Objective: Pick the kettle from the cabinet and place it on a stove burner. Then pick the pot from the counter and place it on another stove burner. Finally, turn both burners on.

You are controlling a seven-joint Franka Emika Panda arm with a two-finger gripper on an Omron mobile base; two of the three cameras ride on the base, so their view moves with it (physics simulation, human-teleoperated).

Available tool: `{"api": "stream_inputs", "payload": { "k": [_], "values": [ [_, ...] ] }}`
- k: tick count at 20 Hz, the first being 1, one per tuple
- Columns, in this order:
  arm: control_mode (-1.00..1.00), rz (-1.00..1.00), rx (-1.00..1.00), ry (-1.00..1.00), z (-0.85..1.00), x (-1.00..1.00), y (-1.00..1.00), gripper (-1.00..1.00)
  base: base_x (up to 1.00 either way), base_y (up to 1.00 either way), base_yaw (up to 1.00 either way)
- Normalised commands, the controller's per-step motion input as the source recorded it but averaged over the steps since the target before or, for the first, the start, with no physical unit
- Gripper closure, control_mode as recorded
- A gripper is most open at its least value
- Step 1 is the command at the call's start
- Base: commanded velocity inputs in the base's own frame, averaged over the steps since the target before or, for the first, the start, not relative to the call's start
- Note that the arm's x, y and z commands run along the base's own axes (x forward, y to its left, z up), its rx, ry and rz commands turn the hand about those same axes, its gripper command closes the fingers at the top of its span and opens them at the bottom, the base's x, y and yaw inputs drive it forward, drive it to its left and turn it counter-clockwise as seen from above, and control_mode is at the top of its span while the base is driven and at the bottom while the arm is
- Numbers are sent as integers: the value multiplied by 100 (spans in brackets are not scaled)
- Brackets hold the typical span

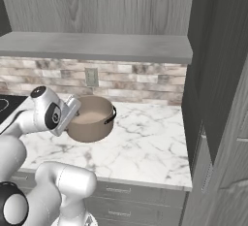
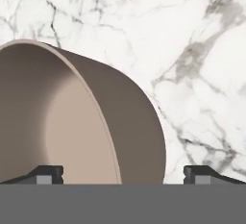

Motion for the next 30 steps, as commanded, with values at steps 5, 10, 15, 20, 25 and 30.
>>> {"api": "stream_inputs", "payload": {
  "k": [5, 10, 15, 20, 25, 30],
  "values": [
    [-100, -2, 5, 0, -13, 14, 2, -100, 0, 0, 0],
    [-100, -2, 4, 0, -14, 17, 3, -100, 0, 0, 0],
    [-100, -2, 2, 0, -18, 12, 4, -100, 0, 0, 0],
    [-100, 0, 1, 0, -21, 0, 7, -100, 0, 0, 0],
    [-100, 0, 0, 0, -21, 10, 14, 100, 0, 0, 0],
    [-100, 0, 0, 0, -17, 8, 5, 100, 0, 0, 0]
  ]
}}
